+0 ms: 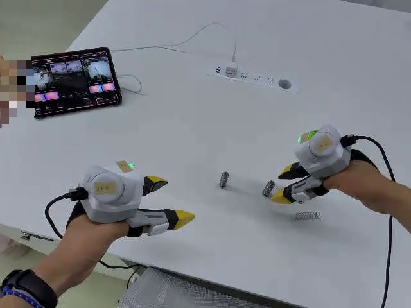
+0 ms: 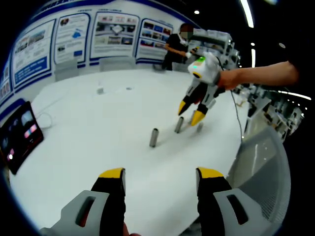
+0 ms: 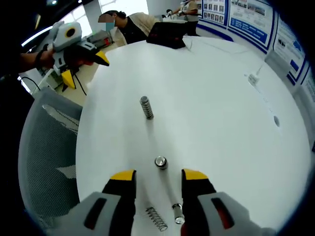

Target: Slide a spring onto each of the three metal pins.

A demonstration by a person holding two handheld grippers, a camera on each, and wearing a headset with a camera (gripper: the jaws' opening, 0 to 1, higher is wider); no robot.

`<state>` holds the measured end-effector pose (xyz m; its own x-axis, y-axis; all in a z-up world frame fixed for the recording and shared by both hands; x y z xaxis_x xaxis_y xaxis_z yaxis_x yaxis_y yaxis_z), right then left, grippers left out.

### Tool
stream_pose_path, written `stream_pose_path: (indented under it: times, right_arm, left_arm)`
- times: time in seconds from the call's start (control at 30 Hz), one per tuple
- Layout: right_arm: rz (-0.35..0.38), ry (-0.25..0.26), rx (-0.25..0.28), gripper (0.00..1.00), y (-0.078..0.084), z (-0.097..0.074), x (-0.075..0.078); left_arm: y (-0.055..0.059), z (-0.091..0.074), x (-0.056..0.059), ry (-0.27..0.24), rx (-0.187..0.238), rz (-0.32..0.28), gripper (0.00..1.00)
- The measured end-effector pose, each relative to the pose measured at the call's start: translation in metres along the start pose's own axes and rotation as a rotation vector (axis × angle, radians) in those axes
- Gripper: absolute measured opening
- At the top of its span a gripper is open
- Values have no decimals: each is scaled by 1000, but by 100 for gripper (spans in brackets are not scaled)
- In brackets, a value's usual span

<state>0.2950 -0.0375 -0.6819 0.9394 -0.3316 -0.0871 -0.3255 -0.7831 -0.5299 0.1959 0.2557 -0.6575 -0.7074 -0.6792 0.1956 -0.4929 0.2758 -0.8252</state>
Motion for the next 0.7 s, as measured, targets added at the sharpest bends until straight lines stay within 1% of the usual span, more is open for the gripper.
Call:
stream_pose_path:
  times: [0.1, 0.23, 0.37, 0.57, 0.7]
  right_arm:
    - [28, 13, 33, 39, -1, -4, -1]
    - [87, 34, 105, 41, -5, -11, -5]
    - [139, 48, 162, 43, -4, -16, -8]
    - [229, 74, 247, 48, 2, -23, -16]
    - [266, 90, 272, 51, 9, -27, -17]
  left_arm:
    - [-1, -1, 1, 1, -1, 4, 59]
    - [-2, -1, 0, -4, 3, 7, 60]
    - [-4, -2, -1, -6, 8, 8, 60]
    - [-6, 0, 1, -1, 10, 15, 60]
    - [-8, 1, 2, 1, 11, 19, 60]
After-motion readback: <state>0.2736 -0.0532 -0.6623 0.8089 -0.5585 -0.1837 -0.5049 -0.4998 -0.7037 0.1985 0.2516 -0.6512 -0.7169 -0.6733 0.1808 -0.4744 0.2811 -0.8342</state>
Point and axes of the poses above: the centre of the closed fingertips' face, and the gripper's own axes: z roughly forward along the fingers, x roughly to its right, y roughly out of its underside, the point moved 9 cm from there along -z, roughly backward along the fingers, and after that the axes turned 3 degrees about x, right-handed, at the moved point
